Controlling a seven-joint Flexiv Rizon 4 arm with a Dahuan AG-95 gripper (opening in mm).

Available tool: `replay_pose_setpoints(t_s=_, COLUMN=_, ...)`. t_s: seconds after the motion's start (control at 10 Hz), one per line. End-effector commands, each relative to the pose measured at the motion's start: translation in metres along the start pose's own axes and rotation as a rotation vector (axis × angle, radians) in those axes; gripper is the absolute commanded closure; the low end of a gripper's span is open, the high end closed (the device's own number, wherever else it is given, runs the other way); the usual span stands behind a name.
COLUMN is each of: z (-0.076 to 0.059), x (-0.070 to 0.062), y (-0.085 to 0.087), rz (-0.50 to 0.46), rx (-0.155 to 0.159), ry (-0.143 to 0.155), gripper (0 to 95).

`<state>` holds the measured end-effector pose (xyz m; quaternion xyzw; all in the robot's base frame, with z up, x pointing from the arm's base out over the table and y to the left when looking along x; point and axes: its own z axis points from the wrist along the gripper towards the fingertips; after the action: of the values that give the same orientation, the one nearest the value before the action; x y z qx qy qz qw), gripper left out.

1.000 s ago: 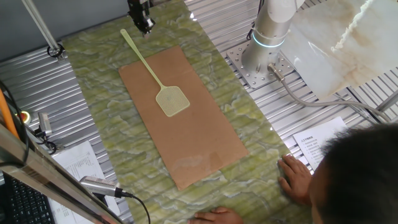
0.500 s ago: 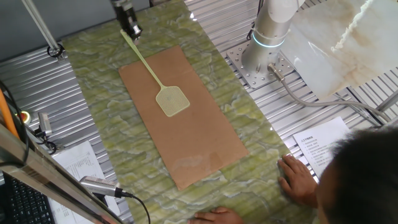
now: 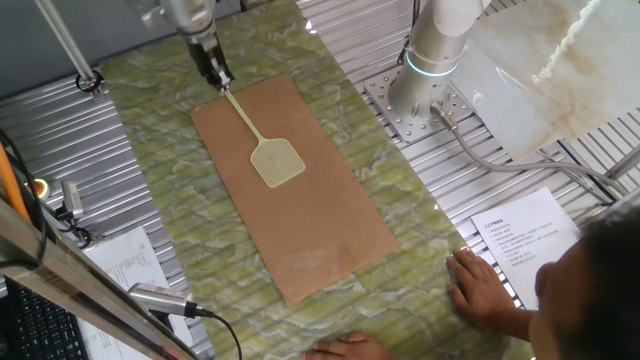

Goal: Swat with a flyswatter

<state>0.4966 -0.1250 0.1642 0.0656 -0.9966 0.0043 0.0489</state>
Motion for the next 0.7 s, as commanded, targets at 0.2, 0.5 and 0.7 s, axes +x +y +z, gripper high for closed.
replay_pose_setpoints(t_s=0.2, z=0.004, x=-0.015, y=0.002, rz=-0.005, rx=-0.019, ry=-0.003, gripper=95.0)
replay_pose_setpoints(t_s=0.5, z=-0.002, x=-0.028, y=0.022, rz=-0.015, rx=-0.035, ry=0.003, gripper=95.0)
replay_pose_setpoints(t_s=0.7, z=0.002, x=-0.026, y=0.032, rz=0.01, rx=-0.023, ry=-0.001, gripper=95.0)
